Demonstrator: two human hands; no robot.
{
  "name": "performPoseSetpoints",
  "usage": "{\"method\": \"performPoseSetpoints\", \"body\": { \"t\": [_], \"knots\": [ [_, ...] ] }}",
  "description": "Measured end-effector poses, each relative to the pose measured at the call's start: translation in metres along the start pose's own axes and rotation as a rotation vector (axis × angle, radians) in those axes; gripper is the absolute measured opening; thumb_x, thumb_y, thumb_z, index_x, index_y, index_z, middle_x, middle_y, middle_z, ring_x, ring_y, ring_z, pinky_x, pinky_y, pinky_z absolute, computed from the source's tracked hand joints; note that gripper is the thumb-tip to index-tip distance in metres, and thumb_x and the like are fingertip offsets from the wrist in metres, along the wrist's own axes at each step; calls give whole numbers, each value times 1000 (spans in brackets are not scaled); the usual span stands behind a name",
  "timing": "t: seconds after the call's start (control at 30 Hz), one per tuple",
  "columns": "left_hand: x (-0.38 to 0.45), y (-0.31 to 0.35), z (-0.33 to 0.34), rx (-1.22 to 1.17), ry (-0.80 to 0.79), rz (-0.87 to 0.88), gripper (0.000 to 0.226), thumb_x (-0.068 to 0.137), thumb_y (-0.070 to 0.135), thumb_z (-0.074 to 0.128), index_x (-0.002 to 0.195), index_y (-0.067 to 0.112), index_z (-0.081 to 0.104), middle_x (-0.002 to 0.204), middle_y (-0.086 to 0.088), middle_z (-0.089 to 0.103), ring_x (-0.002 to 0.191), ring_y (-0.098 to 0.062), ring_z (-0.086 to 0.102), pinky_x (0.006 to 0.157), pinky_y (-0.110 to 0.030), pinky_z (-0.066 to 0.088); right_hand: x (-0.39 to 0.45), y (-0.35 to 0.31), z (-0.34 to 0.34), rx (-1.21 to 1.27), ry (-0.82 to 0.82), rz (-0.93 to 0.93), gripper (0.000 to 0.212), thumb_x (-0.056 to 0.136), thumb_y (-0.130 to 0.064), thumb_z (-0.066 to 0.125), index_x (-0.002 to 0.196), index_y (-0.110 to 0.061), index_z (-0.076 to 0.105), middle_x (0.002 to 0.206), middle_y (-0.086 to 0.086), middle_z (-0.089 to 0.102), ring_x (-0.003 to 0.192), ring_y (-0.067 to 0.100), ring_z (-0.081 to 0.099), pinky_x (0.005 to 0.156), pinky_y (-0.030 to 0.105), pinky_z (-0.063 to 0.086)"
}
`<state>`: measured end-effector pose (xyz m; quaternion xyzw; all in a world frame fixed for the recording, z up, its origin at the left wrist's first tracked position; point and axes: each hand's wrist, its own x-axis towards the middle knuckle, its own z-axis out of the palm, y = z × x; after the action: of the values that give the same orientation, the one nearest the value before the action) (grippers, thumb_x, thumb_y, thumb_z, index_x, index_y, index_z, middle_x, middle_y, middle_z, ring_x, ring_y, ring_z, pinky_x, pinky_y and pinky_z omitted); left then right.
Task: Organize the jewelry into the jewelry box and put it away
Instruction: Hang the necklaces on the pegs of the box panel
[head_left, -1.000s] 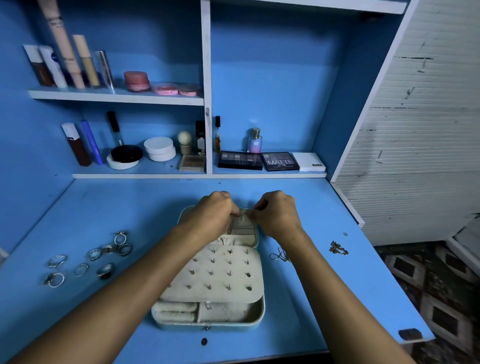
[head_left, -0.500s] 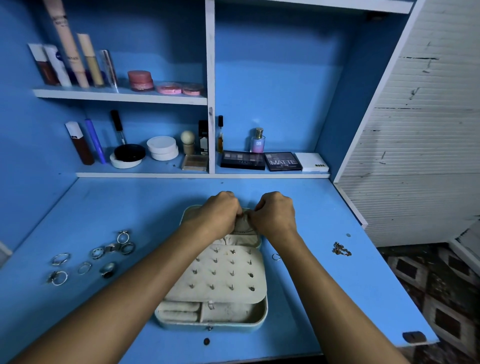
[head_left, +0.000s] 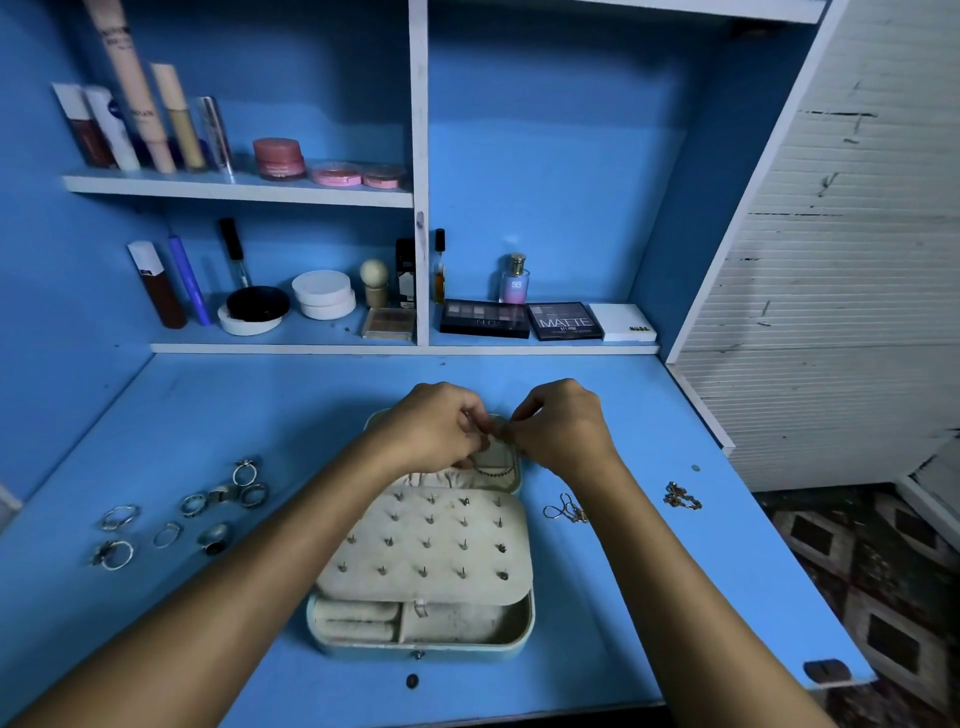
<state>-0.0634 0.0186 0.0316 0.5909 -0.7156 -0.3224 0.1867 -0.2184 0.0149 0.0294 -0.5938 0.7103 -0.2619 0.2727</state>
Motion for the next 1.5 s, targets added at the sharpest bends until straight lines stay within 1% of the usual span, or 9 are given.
{"method": "performPoseSetpoints", "body": {
  "t": [0.13, 0.23, 0.37, 0.57, 0.67, 0.93, 1.07, 1.3, 1.5],
  "knots": [
    [-1, 3, 0, -164, 10, -12, 12, 87, 15, 73, 86, 20, 61, 76, 1, 73, 67, -11, 71, 72, -36, 57, -7, -6, -12, 164, -51, 22, 20, 82, -24, 81, 74, -9, 71, 46, -2, 61, 45, 11, 57, 46, 19, 48],
    [0, 3, -2, -126, 34, -14, 11, 87, 18, 72, 87, 22, 62, 83, 1, 73, 70, -14, 68, 69, -33, 55, -11, -7, -18, 207, -73, 30, 18, 87, -18, 76, 74, -8, 68, 55, 7, 66, 37, 8, 55, 40, 14, 42],
    [0, -1, -4, 19, 26, 39, 15, 85, 17, 73, 81, 30, 69, 83, 12, 70, 75, -3, 66, 63, -17, 46, -11, -2, -19, 113, -84, -9, 12, 85, -18, 77, 77, -10, 74, 61, 3, 66, 53, 16, 58, 63, 32, 60],
    [1, 0, 3, 242, -60, 121, 19, 80, 35, 79, 99, 32, 77, 83, 15, 63, 81, 0, 59, 62, -10, 41, -17, -1, -27, -68, -242, -27, 17, 89, -15, 65, 76, -23, 74, 74, 1, 67, 63, 19, 64, 67, 31, 60],
    [4, 0, 7, 285, -58, 155, 27, 76, 43, 80, 100, 30, 76, 81, 10, 63, 80, -6, 60, 65, -21, 45, -20, -2, -28, -106, -316, -21, 23, 88, -14, 64, 72, -27, 73, 76, 3, 68, 68, 22, 69, 73, 35, 63],
    [6, 0, 6, 352, -40, 172, 34, 87, 13, 63, 115, 30, 73, 99, 8, 62, 97, -13, 58, 80, -28, 47, -24, 2, -28, -138, -351, -27, 29, 86, -5, 55, 81, -25, 76, 82, 8, 73, 74, 24, 75, 73, 34, 63],
    [2, 1, 5, 340, -71, 181, 35, 86, 8, 58, 106, 30, 76, 100, 9, 65, 100, -11, 59, 87, -34, 51, -24, 3, -26, -162, -371, -44, 25, 87, -9, 57, 83, -24, 77, 81, 7, 73, 70, 20, 74, 72, 31, 63],
    [-5, 5, 0, 308, -138, 119, 26, 88, 14, 57, 96, 29, 76, 97, 14, 67, 86, -2, 58, 62, -13, 40, -27, 4, -30, -127, -341, -50, 31, 85, -9, 47, 89, -16, 76, 86, 13, 75, 73, 25, 74, 76, 37, 63],
    [-5, 9, 0, 289, -163, 88, 24, 89, 16, 58, 104, 29, 71, 96, 13, 66, 85, -3, 59, 58, -15, 37, -29, 1, -30, -160, -363, -71, 29, 86, -11, 51, 87, -21, 78, 81, 5, 73, 67, 20, 73, 67, 27, 60]
  ]
}}
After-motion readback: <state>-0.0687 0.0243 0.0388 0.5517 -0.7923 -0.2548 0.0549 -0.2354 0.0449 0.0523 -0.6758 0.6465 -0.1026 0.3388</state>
